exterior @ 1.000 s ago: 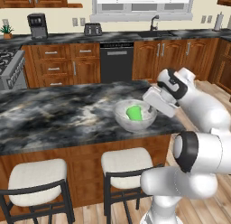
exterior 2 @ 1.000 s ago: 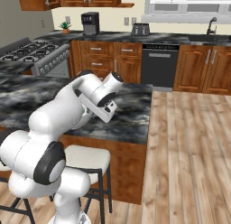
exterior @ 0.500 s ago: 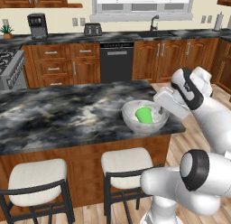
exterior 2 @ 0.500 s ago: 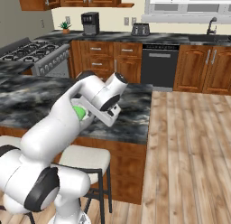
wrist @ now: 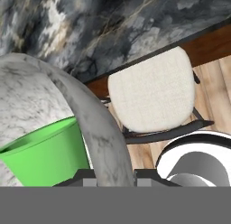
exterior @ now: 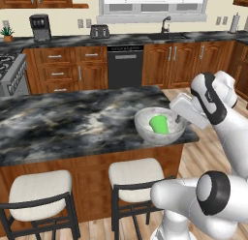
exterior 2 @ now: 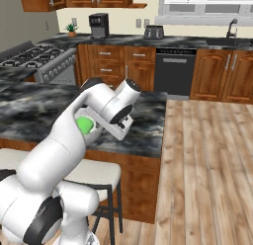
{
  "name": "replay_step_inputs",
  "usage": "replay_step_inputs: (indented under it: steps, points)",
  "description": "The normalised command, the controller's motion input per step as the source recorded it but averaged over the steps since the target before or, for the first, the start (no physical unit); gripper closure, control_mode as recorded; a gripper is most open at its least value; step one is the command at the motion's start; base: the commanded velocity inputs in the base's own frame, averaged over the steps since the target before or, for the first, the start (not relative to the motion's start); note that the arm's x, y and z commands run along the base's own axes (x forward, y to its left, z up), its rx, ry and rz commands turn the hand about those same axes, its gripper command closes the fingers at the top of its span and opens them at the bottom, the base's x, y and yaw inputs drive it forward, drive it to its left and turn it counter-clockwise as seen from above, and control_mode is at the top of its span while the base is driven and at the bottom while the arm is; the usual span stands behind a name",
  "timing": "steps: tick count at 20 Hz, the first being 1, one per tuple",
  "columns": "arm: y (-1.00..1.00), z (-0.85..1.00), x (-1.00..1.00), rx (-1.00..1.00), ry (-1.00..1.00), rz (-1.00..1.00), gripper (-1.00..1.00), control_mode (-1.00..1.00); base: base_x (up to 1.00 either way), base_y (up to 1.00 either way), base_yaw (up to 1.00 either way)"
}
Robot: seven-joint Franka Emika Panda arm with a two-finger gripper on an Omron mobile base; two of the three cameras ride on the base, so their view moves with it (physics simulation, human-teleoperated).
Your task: Place the cup inside the bowl on the dining table and move the bowl to any counter.
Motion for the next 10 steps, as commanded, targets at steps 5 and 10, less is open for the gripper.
replay_step_inputs:
  steps: [5,10]
  points:
    - [0.00,0.00,0.00,0.00,0.00,0.00,1.00,-1.00,0.00,0.00,0.00]
    - [0.00,0.00,0.00,0.00,0.00,0.00,1.00,-1.00,0.00,0.00,0.00]
